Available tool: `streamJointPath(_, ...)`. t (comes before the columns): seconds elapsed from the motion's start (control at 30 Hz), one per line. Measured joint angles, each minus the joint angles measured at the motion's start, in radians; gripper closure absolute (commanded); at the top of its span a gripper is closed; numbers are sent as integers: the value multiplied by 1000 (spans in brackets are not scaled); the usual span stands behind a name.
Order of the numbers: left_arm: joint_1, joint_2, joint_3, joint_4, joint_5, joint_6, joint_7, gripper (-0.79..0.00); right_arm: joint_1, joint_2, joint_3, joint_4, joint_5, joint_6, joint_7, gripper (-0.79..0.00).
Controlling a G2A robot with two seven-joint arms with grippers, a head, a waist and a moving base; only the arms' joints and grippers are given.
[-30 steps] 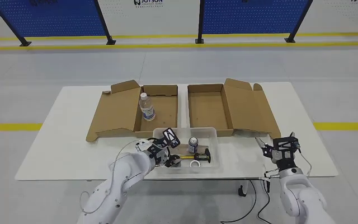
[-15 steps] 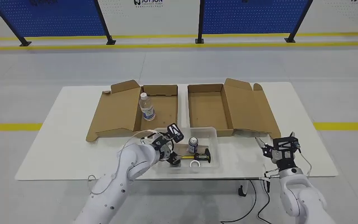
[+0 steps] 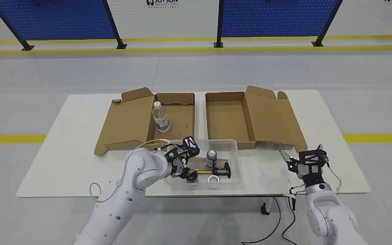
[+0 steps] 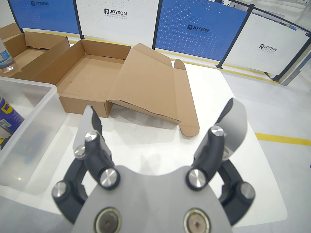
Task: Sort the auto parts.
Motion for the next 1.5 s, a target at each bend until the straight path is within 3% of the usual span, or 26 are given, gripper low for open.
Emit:
streamJointPath(0.2, -12, 4, 21, 12, -4, -17, 4, -382, 0, 0, 0, 0, 0, 0, 0, -785)
streamJointPath(1.1, -60, 9, 108, 110, 23, 16, 27, -317, 0, 0, 0, 0, 0, 0, 0, -785)
streamJointPath(1.33, -70, 9, 129, 130, 26, 29, 39, -277, 0, 0, 0, 0, 0, 0, 0, -785)
streamJointPath(1.5, -72, 10, 138, 145, 32, 34, 51, -179, 0, 0, 0, 0, 0, 0, 0, -785)
